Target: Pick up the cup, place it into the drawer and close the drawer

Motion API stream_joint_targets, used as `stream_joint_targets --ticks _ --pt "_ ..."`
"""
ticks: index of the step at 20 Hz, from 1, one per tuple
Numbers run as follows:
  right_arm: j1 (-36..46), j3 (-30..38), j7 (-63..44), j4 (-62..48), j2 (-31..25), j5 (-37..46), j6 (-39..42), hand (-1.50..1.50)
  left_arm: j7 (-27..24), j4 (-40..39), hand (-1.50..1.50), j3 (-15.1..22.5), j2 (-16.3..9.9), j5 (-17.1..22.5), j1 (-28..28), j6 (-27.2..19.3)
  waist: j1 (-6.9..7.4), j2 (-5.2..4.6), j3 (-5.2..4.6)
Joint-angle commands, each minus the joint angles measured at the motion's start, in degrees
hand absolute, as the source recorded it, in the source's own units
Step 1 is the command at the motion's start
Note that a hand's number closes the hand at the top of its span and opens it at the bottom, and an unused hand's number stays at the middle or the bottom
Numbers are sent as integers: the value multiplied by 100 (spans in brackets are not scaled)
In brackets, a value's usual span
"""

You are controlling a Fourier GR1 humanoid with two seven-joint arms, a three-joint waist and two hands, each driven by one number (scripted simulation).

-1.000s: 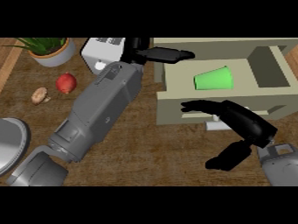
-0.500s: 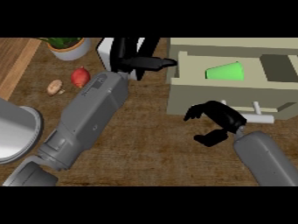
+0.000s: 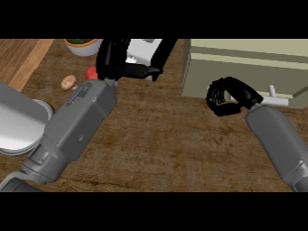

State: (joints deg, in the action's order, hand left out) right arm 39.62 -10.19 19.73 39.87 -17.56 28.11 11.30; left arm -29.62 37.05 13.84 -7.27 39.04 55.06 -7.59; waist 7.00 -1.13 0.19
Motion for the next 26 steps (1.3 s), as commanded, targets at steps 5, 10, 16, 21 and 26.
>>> stream_joint_targets --ticks 5,10,16,21,26 --pt "1136 833 203 -1157 -364 -272 -417 150 109 381 -150 74 -456 -1 -499 531 267 -117 11" --pt "1438 1073 -12 -1160 -668 -525 -88 150 183 570 -150 49 -531 66 -584 623 441 -116 5" --pt "1426 1177 32 -993 -810 -710 64 150 285 675 -150 86 -609 66 -634 733 530 -153 6" --pt "1410 1281 81 -818 -951 -915 354 150 207 730 -150 106 -459 107 -742 794 522 -195 -2" --pt "1337 1314 -27 -726 -1099 -1027 633 150 272 798 -150 116 -558 122 -857 885 608 -159 -7"
